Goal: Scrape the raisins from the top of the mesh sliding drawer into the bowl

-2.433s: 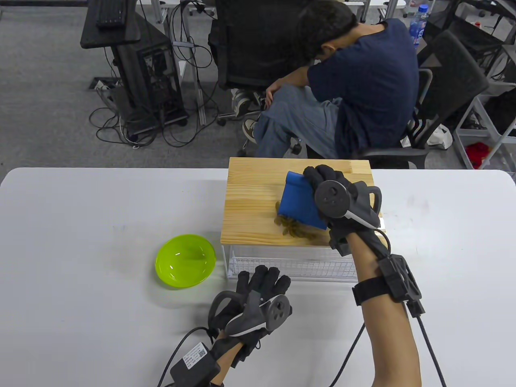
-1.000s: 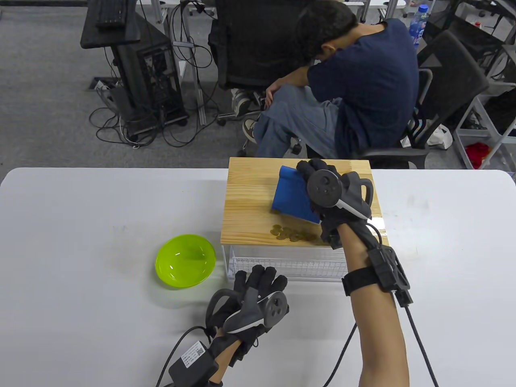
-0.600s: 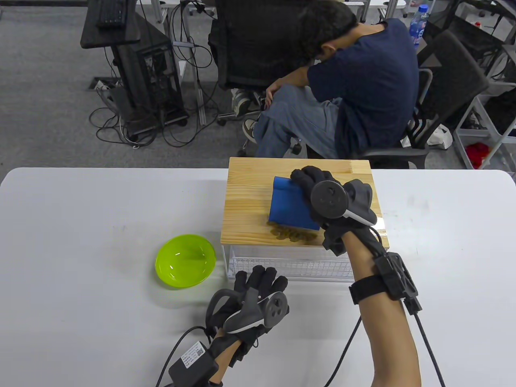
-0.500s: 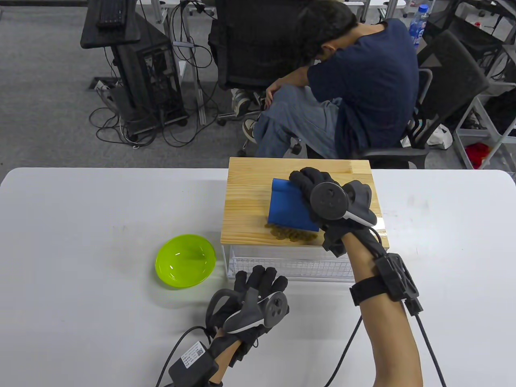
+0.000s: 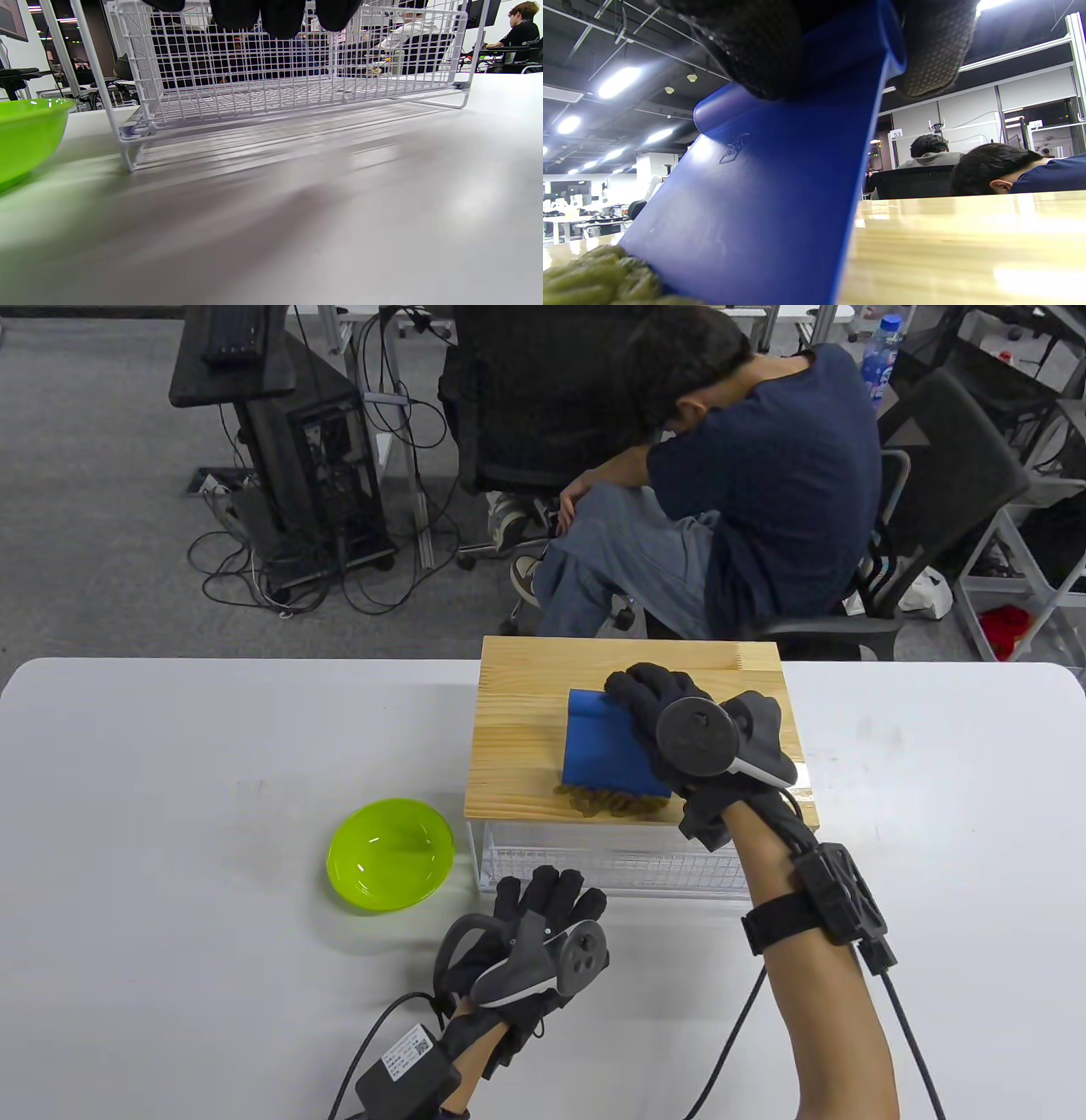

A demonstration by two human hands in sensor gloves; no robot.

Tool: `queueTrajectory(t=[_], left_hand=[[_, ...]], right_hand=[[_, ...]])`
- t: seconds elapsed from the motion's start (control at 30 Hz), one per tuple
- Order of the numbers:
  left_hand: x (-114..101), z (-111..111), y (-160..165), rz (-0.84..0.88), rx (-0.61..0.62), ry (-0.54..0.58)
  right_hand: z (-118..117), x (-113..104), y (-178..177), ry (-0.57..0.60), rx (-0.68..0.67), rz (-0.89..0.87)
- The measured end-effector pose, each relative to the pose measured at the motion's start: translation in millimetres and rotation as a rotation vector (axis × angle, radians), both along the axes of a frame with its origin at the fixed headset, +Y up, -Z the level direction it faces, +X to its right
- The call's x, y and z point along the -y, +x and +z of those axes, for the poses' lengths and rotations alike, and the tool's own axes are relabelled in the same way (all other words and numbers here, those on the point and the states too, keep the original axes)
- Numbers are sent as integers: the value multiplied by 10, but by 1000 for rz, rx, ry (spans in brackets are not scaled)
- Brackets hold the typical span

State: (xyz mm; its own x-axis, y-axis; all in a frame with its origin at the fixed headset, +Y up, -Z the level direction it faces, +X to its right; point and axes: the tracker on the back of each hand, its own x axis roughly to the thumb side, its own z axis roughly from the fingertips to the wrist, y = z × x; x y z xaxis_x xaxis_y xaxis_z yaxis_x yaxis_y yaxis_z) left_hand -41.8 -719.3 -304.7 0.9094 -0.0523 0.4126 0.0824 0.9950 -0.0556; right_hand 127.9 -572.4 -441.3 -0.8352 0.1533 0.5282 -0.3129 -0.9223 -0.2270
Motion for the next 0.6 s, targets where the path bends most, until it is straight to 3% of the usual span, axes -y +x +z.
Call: queueTrajectory(t=[0.3,0.43,0.6], left_hand=[[8,-4,-44,48,6,6],[-19,5,-57,81,-4,52],[0,-7,-122,93,-8,74]], right_hand=[[176,-111,300,88,103,-90],[508,-127,524,156,82,-184],[1077,148,698,189,8,-206]])
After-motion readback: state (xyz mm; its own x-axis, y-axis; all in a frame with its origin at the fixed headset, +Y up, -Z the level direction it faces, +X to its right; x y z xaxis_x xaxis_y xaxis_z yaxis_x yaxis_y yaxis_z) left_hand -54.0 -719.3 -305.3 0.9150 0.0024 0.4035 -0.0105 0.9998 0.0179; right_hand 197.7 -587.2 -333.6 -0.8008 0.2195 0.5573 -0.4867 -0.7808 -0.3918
